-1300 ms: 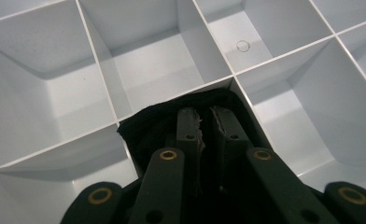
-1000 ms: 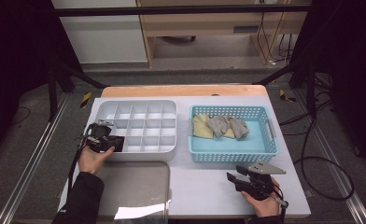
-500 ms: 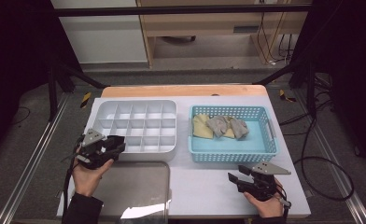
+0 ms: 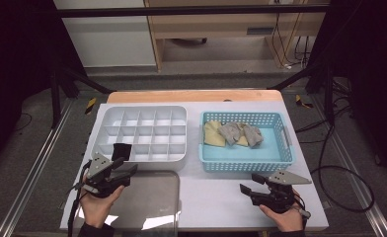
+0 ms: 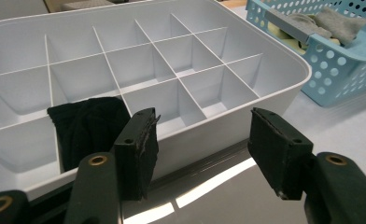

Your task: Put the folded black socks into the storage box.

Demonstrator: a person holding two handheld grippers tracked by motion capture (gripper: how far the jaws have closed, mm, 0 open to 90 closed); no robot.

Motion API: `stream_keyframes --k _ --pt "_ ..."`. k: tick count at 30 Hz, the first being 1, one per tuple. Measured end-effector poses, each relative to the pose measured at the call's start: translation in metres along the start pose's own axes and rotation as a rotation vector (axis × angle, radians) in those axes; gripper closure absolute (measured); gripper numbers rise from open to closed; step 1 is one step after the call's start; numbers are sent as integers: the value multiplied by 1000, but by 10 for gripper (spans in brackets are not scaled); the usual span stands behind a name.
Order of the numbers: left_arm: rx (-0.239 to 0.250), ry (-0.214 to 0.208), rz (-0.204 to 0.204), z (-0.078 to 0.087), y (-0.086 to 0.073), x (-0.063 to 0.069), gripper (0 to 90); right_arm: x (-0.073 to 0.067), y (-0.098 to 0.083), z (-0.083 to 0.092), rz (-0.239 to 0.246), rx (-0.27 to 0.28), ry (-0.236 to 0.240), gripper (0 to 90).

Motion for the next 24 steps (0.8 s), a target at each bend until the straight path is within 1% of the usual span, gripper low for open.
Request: stream_keyframes --k 3,5,7,9,11,14,18,21,24 --pt "-10 -8 6 -1 -4 0 400 -2 7 5 9 12 9 363" --pt "-11 3 0 -1 -7 0 398 -3 11 7 13 19 13 357" --pt "-16 -7 4 -1 -9 1 396 -3 16 9 12 31 11 347" --pt "-11 -5 7 -1 -10 0 394 -2 22 11 12 38 7 337" --pt "-6 -18 16 0 -11 0 381 -2 26 11 11 40 5 322" --pt "-9 -37 13 0 -14 2 374 -2 34 13 11 45 -1 306" --pt "-28 -21 -3 -3 -20 5 370 1 44 14 8 54 -6 282" --pt "-35 -30 -9 -4 -24 7 369 5 52 16 5 60 -11 271" --pt "-38 -39 -1 -6 -27 9 367 8 61 17 2 70 -9 269"
Point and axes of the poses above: each handheld gripper's, and its own axes: z roughly backward along the jaws, y roughly out of its top, x roughly to its right, the point moved 7 cm from there along -z, roughly forward along the jaws, and after that the axes turned 15 degrees about -x, right-handed, at the moved point
